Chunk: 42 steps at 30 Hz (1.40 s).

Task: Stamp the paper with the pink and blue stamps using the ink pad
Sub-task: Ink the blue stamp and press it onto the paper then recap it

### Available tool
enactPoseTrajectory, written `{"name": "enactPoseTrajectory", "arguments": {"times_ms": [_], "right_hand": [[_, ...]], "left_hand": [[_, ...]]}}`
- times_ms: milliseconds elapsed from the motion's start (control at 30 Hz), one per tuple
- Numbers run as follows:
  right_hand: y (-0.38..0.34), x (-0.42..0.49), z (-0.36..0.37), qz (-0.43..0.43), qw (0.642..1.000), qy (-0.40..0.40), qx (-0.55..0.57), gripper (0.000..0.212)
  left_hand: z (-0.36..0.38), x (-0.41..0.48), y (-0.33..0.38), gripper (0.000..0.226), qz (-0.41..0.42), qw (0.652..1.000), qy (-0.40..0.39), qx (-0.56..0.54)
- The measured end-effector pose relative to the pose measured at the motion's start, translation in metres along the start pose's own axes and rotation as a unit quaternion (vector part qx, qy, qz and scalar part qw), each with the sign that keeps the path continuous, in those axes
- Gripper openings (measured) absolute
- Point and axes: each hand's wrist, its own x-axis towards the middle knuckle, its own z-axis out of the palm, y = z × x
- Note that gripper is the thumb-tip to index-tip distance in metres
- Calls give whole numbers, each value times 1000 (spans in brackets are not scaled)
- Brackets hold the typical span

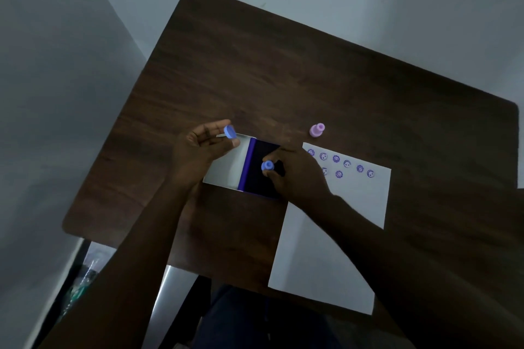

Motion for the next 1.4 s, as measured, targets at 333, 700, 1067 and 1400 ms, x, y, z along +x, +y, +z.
{"name": "enactPoseTrajectory", "arguments": {"times_ms": [333, 700, 1067, 1400], "right_hand": [[8, -37, -76, 308, 723, 212, 581, 28], [63, -74, -86, 304, 674, 204, 642, 17], [115, -90, -47, 237, 921, 271, 145, 32], [118, -89, -48, 174, 947, 263, 62, 28]], "left_hand": [[18, -9, 15, 38, 4, 999, -31, 10], [41, -9, 14, 36, -1, 997, -67, 46], [61, -9, 19, 37, -12, 994, -93, 63], [69, -7, 16, 38, -18, 992, -108, 63]]}}
